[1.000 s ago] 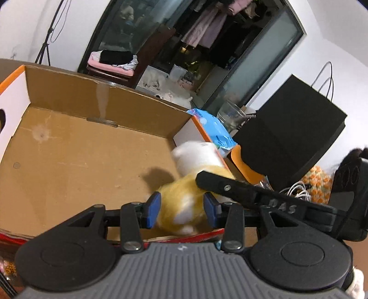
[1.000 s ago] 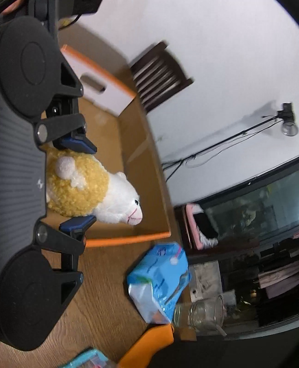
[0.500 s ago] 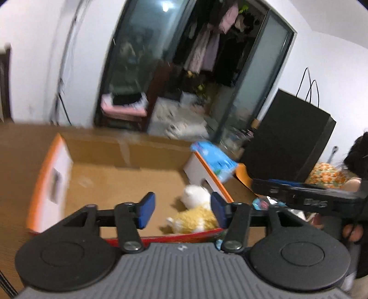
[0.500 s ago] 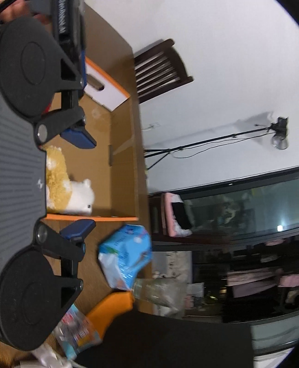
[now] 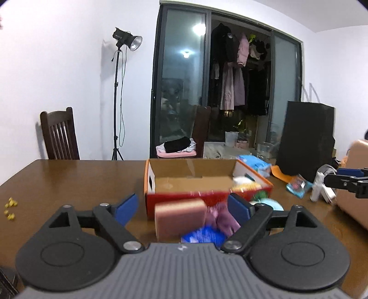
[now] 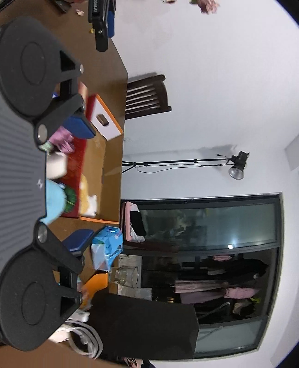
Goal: Organize soft objects
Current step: 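Reach both tools to the lavender linen pouch and close on it, then carry the lavender pouch into the box and open both tools, then return to the table and close both tools on the pink-and-tan sponge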
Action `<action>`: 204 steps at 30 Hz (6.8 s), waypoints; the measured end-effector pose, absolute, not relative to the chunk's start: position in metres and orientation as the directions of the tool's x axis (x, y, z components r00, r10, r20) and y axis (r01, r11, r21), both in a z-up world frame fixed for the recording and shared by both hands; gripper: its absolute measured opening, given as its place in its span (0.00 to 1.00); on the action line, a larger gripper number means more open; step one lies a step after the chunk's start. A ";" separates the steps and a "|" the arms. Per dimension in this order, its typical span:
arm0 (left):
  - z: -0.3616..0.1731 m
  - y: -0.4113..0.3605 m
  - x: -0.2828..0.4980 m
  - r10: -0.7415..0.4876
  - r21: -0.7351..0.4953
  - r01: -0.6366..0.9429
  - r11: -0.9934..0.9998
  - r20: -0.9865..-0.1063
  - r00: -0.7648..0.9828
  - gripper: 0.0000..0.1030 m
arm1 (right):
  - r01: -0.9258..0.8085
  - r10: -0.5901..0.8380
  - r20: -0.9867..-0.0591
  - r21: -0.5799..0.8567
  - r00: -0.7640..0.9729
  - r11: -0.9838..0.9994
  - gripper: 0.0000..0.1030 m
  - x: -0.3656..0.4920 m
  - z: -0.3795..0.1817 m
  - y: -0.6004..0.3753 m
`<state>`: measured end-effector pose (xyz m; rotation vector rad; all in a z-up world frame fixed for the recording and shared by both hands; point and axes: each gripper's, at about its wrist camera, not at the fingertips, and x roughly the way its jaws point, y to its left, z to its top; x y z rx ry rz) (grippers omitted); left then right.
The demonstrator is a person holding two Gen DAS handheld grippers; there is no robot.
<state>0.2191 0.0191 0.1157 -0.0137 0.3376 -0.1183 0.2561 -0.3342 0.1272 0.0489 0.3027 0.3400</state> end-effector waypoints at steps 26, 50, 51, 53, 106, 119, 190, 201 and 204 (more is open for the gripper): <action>0.030 0.000 0.148 -0.167 -0.071 0.151 0.986 -0.402 0.900 0.78 | -0.396 0.417 -0.333 0.131 0.846 0.909 0.84 0.147 0.029 -0.291; 0.004 -0.016 0.205 -0.418 -0.285 0.307 0.908 -0.560 0.715 0.20 | -0.397 0.345 -0.592 0.046 0.728 0.916 0.06 0.239 0.008 -0.258; 0.005 -0.015 0.200 -0.425 -0.295 0.309 0.904 -0.553 0.716 0.31 | -0.398 0.356 -0.596 0.066 0.720 0.915 0.07 0.230 0.009 -0.265; 0.005 -0.013 0.196 -0.435 -0.300 0.318 0.899 -0.538 0.722 0.53 | -0.385 0.369 -0.584 0.104 0.723 0.917 0.11 0.220 0.013 -0.277; 0.087 0.044 0.584 -0.247 -0.173 0.176 0.969 -0.686 0.684 0.09 | -0.505 0.429 -0.664 0.089 0.613 0.859 0.06 0.617 0.106 -0.149; 0.097 0.063 0.598 -0.125 -0.054 0.121 0.991 -0.689 0.714 0.49 | -0.427 0.342 -0.753 0.090 0.562 0.900 0.40 0.671 0.061 -0.120; 0.054 0.098 0.389 -0.280 -0.397 0.039 0.917 -0.572 0.771 0.42 | -0.439 0.509 -0.463 0.258 0.726 0.861 0.47 0.400 0.072 -0.163; 0.099 0.090 0.312 -0.354 -0.394 0.194 0.898 -0.388 0.851 0.34 | -0.503 0.542 -0.362 0.204 0.758 0.840 0.26 0.355 0.103 -0.165; 0.095 0.073 0.255 -0.372 -0.359 0.252 0.899 -0.322 0.870 0.36 | -0.541 0.565 -0.288 0.164 0.773 0.825 0.26 0.299 0.110 -0.186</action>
